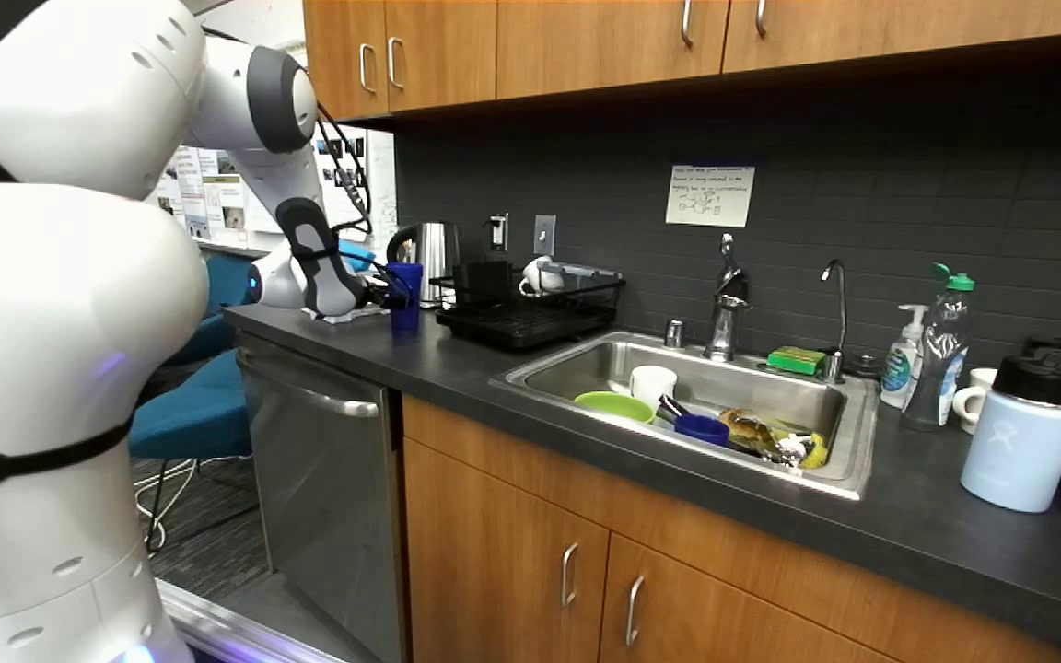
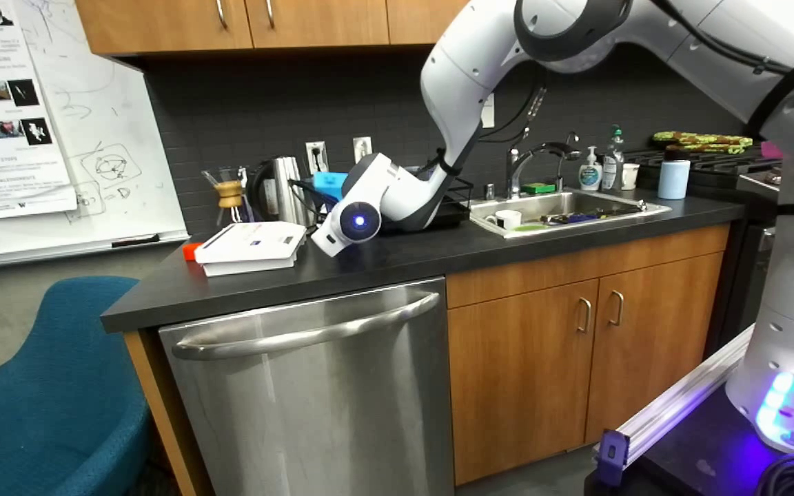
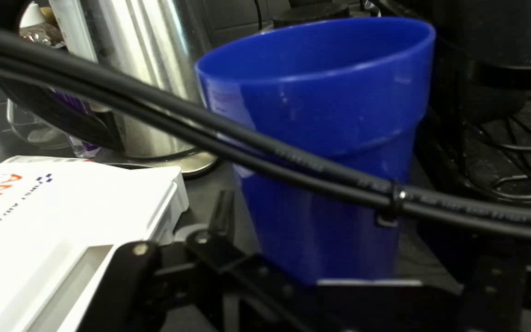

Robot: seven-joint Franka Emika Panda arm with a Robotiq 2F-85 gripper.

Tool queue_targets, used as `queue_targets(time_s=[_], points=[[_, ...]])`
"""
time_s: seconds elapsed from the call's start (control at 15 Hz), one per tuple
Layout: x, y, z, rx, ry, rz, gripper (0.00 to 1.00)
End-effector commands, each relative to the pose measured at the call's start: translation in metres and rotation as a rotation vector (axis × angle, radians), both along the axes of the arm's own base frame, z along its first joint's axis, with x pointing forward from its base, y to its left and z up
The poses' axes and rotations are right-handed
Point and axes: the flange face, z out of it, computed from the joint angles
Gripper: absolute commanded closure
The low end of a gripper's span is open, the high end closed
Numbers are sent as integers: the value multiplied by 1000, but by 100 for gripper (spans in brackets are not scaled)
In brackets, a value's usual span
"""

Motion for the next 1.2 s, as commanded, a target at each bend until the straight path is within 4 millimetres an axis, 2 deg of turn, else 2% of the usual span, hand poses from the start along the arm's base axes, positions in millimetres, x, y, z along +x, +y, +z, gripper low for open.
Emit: queue_targets(time_s=[0.0, 0.27, 0.73, 1.13], points=[[-10, -9, 22, 12, 42, -10, 0], [-16, -12, 33, 26, 54, -27, 0], [-22, -14, 38, 41, 73, -41, 0], [-39, -10, 43, 13, 192, -45, 0]])
